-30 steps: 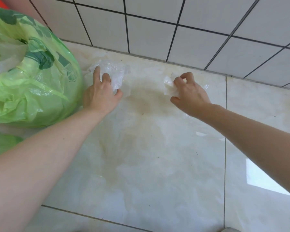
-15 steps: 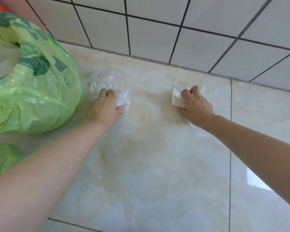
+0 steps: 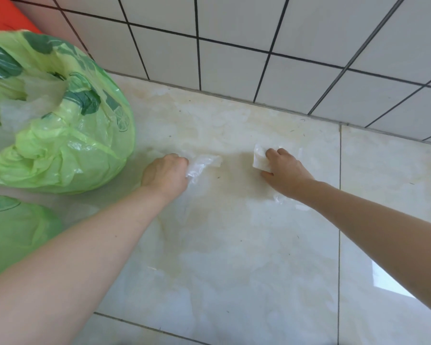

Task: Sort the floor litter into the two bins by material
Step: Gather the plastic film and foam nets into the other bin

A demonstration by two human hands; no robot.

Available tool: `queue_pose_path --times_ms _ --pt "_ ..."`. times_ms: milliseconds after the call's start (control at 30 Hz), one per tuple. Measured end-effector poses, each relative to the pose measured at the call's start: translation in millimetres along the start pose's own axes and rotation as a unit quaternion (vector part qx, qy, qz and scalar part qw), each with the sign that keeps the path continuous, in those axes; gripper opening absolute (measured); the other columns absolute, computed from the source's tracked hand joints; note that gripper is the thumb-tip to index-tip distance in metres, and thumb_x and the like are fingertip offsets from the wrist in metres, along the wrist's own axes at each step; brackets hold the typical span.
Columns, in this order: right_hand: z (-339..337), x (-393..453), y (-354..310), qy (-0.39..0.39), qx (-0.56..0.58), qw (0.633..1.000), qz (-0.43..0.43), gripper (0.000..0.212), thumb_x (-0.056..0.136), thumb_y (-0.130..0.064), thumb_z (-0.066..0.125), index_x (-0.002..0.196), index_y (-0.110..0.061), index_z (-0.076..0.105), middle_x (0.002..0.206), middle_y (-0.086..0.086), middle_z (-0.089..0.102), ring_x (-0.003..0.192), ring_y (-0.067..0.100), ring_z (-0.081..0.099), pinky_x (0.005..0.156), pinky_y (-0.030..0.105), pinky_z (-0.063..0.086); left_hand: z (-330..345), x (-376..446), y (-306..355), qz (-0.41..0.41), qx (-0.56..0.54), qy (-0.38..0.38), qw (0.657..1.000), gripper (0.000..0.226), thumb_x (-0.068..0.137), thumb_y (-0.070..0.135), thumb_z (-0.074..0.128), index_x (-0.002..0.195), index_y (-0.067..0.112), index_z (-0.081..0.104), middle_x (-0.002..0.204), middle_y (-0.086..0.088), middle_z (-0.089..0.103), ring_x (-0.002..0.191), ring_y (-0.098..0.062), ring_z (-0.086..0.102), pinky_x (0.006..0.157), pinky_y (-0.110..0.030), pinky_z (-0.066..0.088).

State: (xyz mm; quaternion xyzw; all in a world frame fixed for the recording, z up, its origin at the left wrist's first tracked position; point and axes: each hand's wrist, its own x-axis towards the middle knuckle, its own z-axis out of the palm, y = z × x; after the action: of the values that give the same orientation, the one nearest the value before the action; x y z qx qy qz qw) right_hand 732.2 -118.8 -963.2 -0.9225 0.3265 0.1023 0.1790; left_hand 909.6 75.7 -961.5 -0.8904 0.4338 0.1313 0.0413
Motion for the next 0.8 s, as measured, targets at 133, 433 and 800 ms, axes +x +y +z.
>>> queue_pose_path --times_ms 133,433,800 --pt "-26.1 -9.7 -34.1 -0.016 0.156 0.986 0.059 0.017 0.088 -0.027 0.051 0.086 -0.012 0.044 0.079 0.000 0.044 0.073 0.024 0.045 0.056 0.031 0.032 -29.1 -10.0 1.9 -0.011 -0.059 0.036 0.998 0.021 0.090 0.025 0.052 0.096 0.006 0.058 0.099 -0.017 0.059 0.095 -0.038 0.059 0.071 -0.037 0.043" --pt "-100.3 -36.8 -129.6 -0.161 0.653 0.736 0.078 0.039 0.086 -0.017 0.042 0.050 -0.013 0.056 0.053 0.006 0.052 0.049 0.021 0.052 0.055 0.026 0.044 -112.9 -44.2 -1.1 -0.143 -0.427 0.028 0.892 0.010 0.081 0.024 0.057 0.087 0.016 0.055 0.083 -0.004 0.059 0.084 -0.028 0.059 0.066 -0.027 0.042" --pt "-147.7 -30.9 -233.1 -0.053 0.635 0.771 -0.008 0.031 0.075 0.012 0.033 0.057 -0.014 0.035 0.051 0.000 0.033 0.044 0.012 0.034 0.044 0.017 0.026 -225.1 -67.4 -88.1 -0.156 -0.572 0.106 0.798 0.026 0.069 -0.013 0.041 0.068 0.012 0.035 0.069 -0.005 0.033 0.063 -0.017 0.037 0.051 -0.024 0.028"
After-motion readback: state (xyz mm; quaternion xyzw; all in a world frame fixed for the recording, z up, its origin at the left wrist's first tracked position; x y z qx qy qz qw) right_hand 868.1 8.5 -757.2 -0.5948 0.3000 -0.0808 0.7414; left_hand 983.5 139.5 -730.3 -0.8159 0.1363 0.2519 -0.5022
